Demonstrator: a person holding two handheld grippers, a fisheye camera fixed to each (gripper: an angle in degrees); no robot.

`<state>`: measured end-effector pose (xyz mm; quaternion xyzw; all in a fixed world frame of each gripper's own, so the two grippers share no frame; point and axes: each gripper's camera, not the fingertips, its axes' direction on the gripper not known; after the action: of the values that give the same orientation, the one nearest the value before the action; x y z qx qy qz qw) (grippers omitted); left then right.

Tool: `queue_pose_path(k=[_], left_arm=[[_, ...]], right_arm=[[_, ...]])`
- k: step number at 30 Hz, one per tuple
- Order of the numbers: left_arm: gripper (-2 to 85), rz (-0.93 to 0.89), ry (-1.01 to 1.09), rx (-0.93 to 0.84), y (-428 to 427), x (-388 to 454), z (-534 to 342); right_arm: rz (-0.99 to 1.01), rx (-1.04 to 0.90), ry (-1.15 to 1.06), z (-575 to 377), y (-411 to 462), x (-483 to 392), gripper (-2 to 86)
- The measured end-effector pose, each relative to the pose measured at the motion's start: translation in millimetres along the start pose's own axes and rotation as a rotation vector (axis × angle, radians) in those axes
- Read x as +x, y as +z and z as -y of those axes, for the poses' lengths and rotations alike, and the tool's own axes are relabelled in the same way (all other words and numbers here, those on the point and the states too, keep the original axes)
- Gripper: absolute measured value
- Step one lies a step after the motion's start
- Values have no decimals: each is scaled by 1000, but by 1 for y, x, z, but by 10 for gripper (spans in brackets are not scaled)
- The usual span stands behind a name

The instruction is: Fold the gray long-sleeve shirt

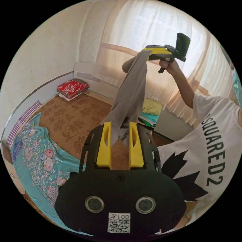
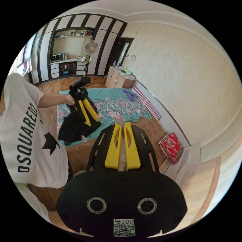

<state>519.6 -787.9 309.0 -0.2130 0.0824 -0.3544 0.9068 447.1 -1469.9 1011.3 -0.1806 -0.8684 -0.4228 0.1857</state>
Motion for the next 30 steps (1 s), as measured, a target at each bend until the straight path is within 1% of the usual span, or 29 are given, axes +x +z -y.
queue_pose_path(k=[3, 4, 5, 7, 9, 12, 14, 15, 16, 17, 22, 26, 28, 30], left_arm=[[117, -40, 3, 17, 24, 10, 12], [121, -25, 1, 26, 34, 15, 15], [123, -4, -4, 27, 40, 16, 16], [128, 104, -53, 14, 63, 14, 20], [134, 147, -118, 11, 78, 3, 21], [137, 60, -191, 64, 91, -16, 26], [122, 50, -174, 65, 98, -21, 33], [82, 107, -155, 53, 102, -24, 36], [16, 192, -134, 48, 102, -28, 38], [10, 224, -128, 54, 100, -31, 38], [-9, 305, -181, 175, 41, -78, 33], [-10, 384, -208, 273, -17, -101, 30], [-10, 433, -188, 342, -54, -103, 30], [-10, 466, -162, 370, -77, -100, 33]], right_arm=[[-99, 38, 94, 16, -30, 6, 11], [-136, 74, 133, 19, -44, 8, 11], [-169, 117, 163, 21, -60, 9, 11], [-214, 166, 169, 26, -82, 5, 11], [-273, 207, 182, 28, -104, 1, 11], [-329, 276, 229, 27, -140, 0, 11], [-351, 317, 244, 22, -162, 2, 11], [-362, 323, 245, 20, -167, 2, 11], [-394, 328, 252, 15, -176, 4, 11], [-429, 321, 262, 7, -184, 7, 11], [-494, 255, 369, -54, -203, 28, 10], [-425, 203, 445, -123, -202, 39, 11], [-382, 158, 467, -148, -193, 39, 11], [-344, 128, 479, -170, -180, 34, 12]])
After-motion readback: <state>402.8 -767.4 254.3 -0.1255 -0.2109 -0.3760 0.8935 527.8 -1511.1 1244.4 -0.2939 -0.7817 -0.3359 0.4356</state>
